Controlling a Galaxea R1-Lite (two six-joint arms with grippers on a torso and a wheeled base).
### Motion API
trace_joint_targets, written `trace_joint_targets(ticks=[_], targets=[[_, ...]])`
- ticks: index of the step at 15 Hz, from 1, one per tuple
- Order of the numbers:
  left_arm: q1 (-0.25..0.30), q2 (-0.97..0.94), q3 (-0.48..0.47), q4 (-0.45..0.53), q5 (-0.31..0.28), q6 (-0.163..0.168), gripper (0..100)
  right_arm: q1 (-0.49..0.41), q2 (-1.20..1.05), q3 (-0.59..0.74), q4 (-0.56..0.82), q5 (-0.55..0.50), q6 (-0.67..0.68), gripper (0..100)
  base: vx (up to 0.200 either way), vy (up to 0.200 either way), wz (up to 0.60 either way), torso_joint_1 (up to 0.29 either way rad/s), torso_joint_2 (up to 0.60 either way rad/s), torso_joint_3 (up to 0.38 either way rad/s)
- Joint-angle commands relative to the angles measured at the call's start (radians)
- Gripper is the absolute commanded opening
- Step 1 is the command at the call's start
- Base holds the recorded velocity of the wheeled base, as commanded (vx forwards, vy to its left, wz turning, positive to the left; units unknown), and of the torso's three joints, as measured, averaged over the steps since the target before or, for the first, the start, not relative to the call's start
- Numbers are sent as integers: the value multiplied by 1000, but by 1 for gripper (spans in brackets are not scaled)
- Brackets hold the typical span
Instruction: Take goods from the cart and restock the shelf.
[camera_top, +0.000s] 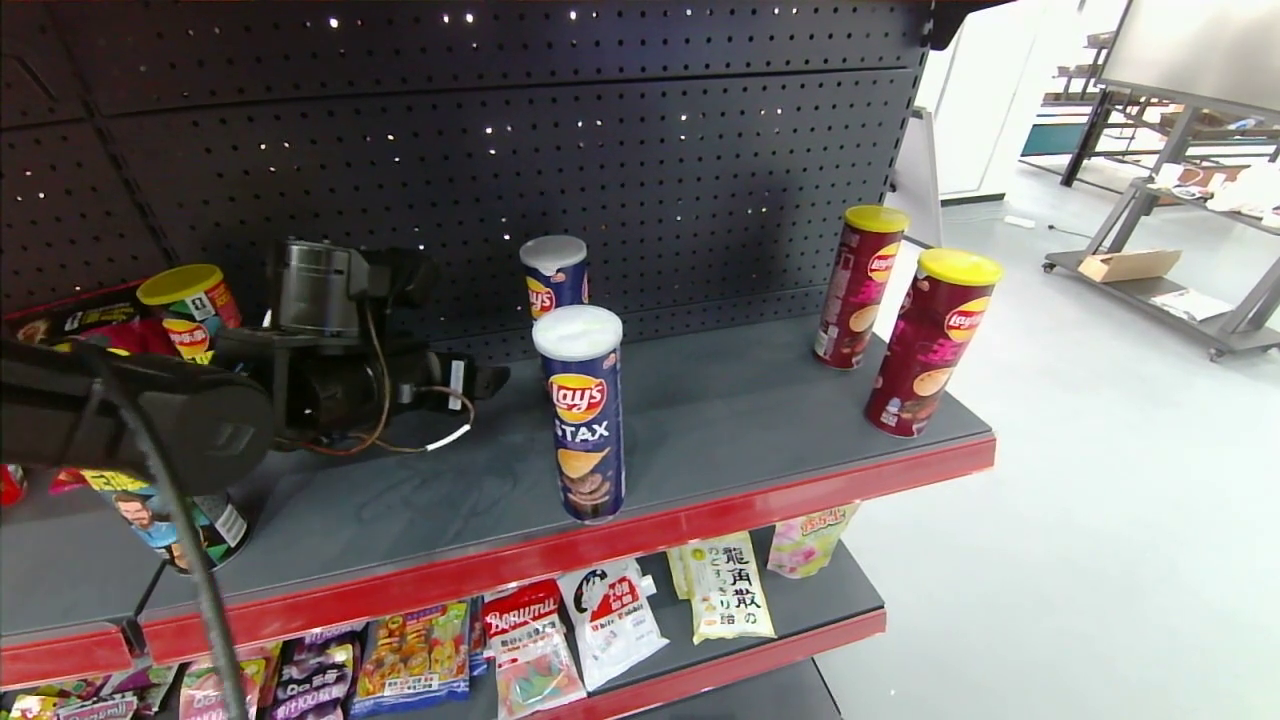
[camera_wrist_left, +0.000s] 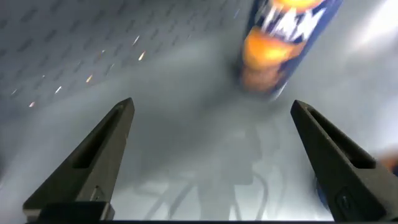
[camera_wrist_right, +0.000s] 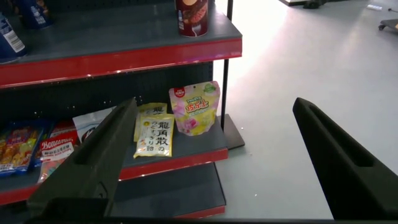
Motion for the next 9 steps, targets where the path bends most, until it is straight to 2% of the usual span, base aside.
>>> trace_joint_targets(ticks=[1, 2, 3, 4, 6, 9], targets=[[5, -317, 97, 252, -66, 18, 100, 0, 0, 0, 0, 0, 0, 100, 0, 0, 0, 0, 0, 0], [9, -452, 97, 435, -107, 21, 100, 1, 0, 0, 0, 0, 0, 100, 0, 0, 0, 0, 0, 0], [26, -587, 98, 577, -135, 21, 100, 1, 0, 1, 0, 0, 0, 100, 0, 0, 0, 0, 0, 0], [48, -716, 105, 677, -145, 19, 100, 1, 0, 0, 0, 0, 0, 100, 0, 0, 0, 0, 0, 0], [74, -950, 152, 700, -150, 13, 100, 1, 0, 0, 0, 0, 0, 100, 0, 0, 0, 0, 0, 0], [74, -1300, 269, 714, -191, 16, 100, 0, 0, 0, 0, 0, 0, 100, 0, 0, 0, 0, 0, 0]])
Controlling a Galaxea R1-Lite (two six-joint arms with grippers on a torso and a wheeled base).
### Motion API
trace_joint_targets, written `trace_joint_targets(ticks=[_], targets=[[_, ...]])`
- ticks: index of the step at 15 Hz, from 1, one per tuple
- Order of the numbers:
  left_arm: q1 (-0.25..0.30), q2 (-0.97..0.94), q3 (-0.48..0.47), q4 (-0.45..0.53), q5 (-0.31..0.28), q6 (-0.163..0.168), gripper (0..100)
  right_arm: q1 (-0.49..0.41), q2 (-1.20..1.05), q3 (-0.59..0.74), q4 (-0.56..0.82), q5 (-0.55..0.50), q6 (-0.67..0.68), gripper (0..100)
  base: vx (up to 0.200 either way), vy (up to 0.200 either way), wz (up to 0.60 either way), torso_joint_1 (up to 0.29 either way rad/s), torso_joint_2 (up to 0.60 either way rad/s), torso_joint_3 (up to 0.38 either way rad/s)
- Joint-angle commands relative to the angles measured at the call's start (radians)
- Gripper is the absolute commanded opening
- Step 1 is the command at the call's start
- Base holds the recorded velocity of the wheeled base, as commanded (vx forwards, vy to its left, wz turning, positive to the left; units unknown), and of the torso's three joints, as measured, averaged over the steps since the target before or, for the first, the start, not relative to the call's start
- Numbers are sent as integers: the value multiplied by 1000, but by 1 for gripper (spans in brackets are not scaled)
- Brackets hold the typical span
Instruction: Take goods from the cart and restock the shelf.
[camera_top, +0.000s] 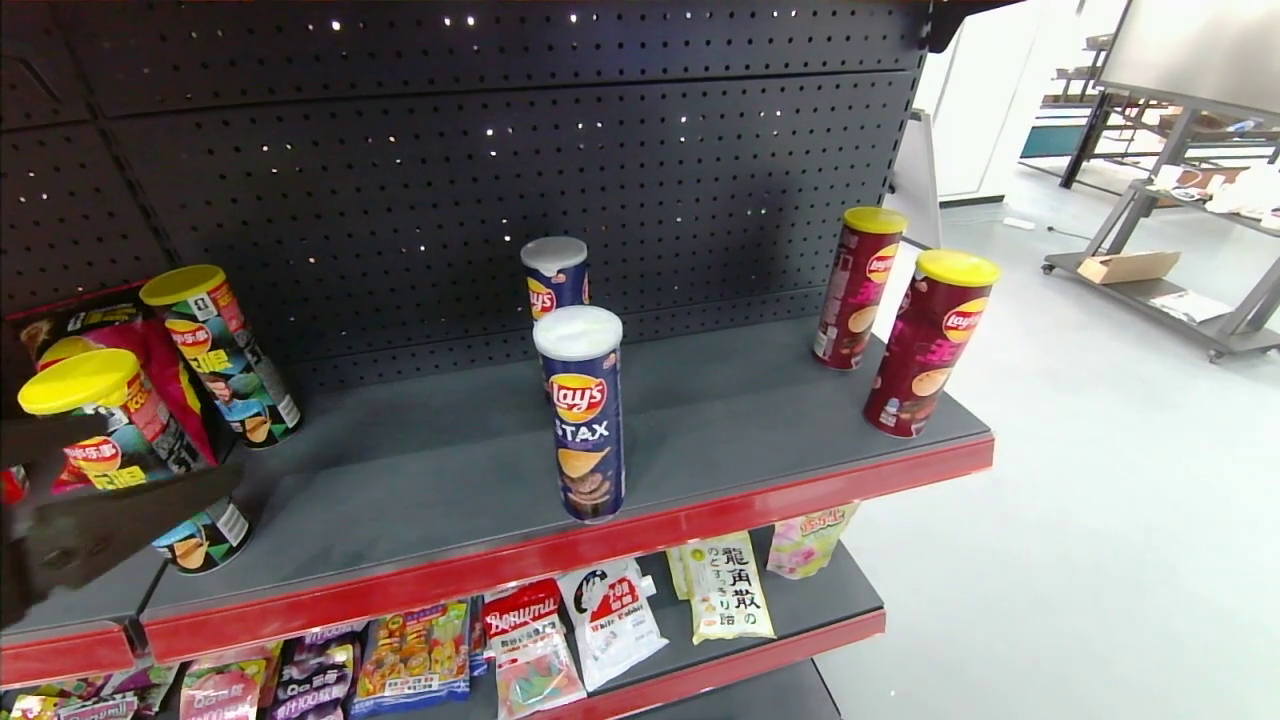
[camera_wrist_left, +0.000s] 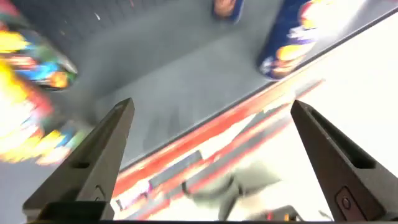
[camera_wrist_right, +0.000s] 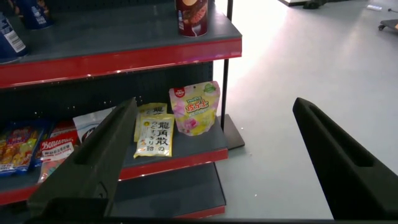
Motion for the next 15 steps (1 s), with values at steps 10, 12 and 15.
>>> trace_joint_targets(ticks=[10, 12, 15], targets=[[37, -806, 502, -10, 242, -5, 100, 1, 0, 1, 0, 6, 0, 100, 0, 0, 0, 0, 0, 0], [59, -791, 498, -10, 296, -7, 100, 1, 0, 1, 0, 6, -2, 100, 0, 0, 0, 0, 0, 0], [177, -789, 515, -5, 304, -31, 100, 1, 0, 1, 0, 6, -2, 100, 0, 0, 200, 2, -1, 1]])
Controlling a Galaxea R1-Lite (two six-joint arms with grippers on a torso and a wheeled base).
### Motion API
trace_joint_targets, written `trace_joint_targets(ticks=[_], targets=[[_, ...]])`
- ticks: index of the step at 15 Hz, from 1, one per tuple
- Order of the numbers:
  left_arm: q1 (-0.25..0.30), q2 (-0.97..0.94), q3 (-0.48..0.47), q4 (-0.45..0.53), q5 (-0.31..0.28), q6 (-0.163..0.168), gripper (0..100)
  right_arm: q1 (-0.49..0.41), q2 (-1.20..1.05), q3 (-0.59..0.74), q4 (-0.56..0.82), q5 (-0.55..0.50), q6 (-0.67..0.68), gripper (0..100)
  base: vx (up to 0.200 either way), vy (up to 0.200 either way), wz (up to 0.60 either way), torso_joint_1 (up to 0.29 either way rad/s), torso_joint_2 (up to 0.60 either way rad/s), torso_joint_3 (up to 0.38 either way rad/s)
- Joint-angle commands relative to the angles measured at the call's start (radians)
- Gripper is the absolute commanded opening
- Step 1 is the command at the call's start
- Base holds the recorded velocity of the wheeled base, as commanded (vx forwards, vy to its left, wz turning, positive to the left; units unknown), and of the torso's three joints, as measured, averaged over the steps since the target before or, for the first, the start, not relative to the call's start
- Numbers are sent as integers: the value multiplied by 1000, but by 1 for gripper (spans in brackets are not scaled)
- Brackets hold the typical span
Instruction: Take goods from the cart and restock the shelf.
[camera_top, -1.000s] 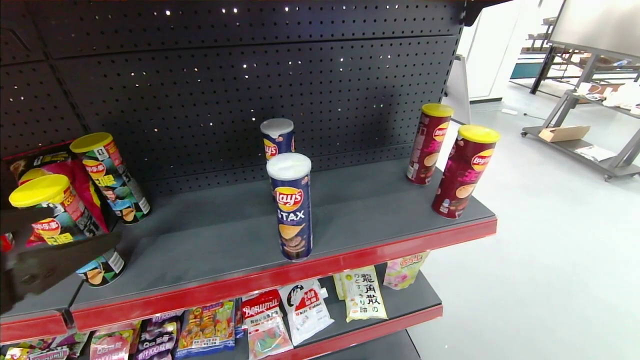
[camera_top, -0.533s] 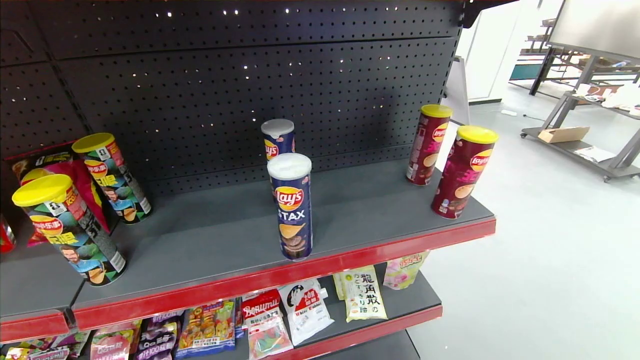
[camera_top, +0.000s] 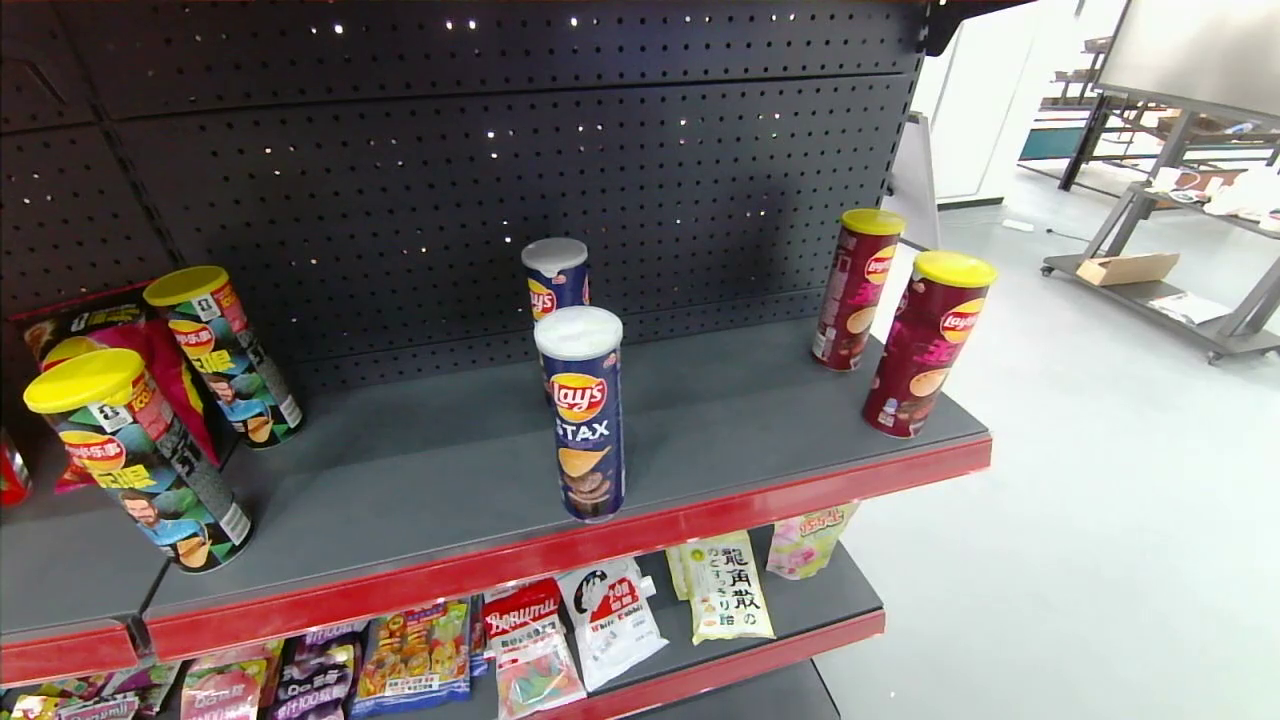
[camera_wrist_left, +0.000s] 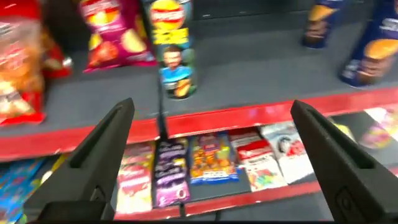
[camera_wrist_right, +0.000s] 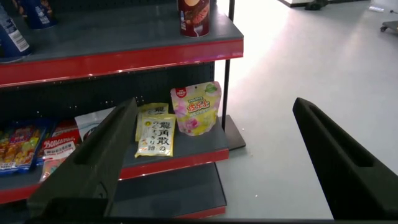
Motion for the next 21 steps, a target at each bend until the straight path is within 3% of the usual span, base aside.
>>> trace_joint_targets(ticks=[1, 9, 12, 15, 16, 18, 19, 20, 21], targets=[[34, -15, 20, 1, 3, -7, 100, 0, 0, 0, 0, 0, -1, 100, 0, 0, 600, 2, 2, 2], [34, -17, 59, -3, 8, -11, 100, 0, 0, 0, 0, 0, 1, 100, 0, 0, 525, 6, 3, 1], [34, -17, 100, -37, 0, -62, 100, 0, 3, 0, 0, 0, -1, 100, 0, 0, 0, 0, 0, 0], [34, -17, 186, -193, -101, -80, 100, 3, 10, -3, 0, 14, -19, 100, 0, 0, 0, 0, 0, 0], [34, -17, 221, -246, -126, -77, 100, 3, 116, -132, 0, 51, -2, 100, 0, 0, 0, 0, 0, 0], [35, -18, 315, -318, -133, -60, 100, 14, 543, -500, 2, 97, 105, 100, 0, 0, 0, 0, 0, 0], [34, -17, 326, -321, -113, -53, 100, 60, 630, -520, -2, 169, 18, 100, 0, 0, 0, 0, 0, 0], [34, -17, 322, -312, -87, -53, 100, 97, 696, -495, -6, 184, -82, 100, 0, 0, 0, 0, 0, 0], [34, -17, 322, -312, -80, -57, 100, 118, 762, -454, -12, 184, -94, 100, 0, 0, 0, 0, 0, 0]])
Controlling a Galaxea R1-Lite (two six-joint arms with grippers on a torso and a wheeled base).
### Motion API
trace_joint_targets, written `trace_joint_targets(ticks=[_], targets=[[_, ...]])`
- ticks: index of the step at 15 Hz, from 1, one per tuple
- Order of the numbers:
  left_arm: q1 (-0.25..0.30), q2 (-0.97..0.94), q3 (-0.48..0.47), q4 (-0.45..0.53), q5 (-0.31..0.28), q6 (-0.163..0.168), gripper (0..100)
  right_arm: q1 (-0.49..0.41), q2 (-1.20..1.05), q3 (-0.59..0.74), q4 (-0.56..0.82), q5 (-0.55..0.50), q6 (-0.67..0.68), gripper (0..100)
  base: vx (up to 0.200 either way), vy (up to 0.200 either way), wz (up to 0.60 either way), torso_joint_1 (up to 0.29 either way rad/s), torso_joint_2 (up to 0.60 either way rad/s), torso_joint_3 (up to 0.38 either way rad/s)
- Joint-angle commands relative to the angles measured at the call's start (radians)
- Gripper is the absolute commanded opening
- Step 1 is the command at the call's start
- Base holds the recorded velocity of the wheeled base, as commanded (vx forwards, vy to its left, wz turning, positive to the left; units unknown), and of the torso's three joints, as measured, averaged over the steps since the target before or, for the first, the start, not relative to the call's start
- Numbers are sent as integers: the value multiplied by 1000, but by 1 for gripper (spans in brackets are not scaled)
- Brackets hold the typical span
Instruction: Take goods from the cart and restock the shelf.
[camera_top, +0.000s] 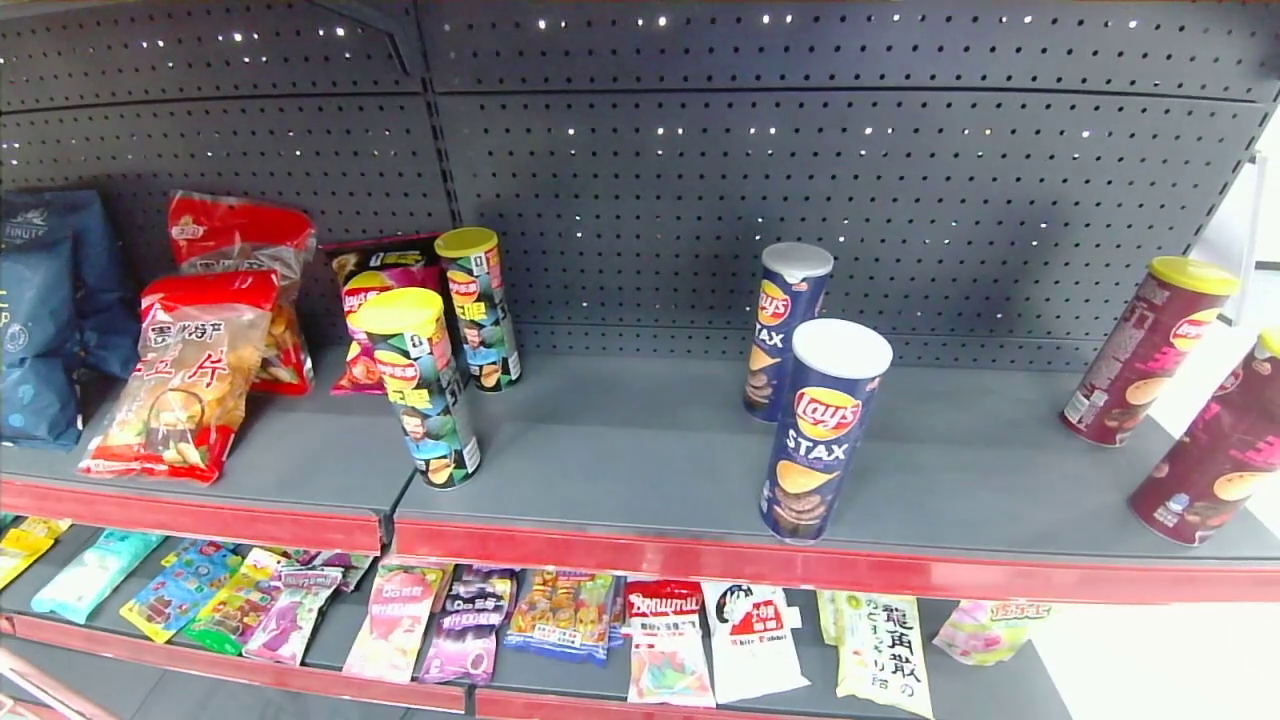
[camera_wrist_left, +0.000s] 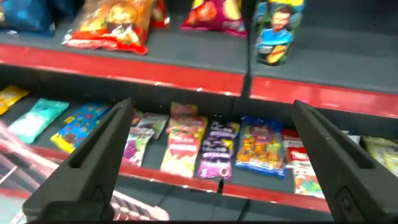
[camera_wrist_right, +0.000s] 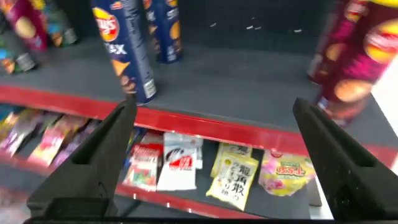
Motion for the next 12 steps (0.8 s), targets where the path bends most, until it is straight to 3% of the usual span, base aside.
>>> trace_joint_targets(ticks=[1, 4, 7, 12], targets=[[0, 6, 8, 1, 8, -10, 100, 130, 469, -125, -8, 70, -80, 100, 0, 0, 0, 0, 0, 0], [0, 6, 8, 1, 31, -21, 100, 262, 627, -107, -8, 7, -77, 100, 0, 0, 0, 0, 0, 0], [0, 6, 8, 1, 34, -19, 100, 274, 795, -127, -20, -36, -74, 100, 0, 0, 0, 0, 0, 0], [0, 6, 8, 2, 21, -24, 100, 274, 1050, -193, -161, -110, -38, 100, 0, 0, 0, 0, 0, 0]])
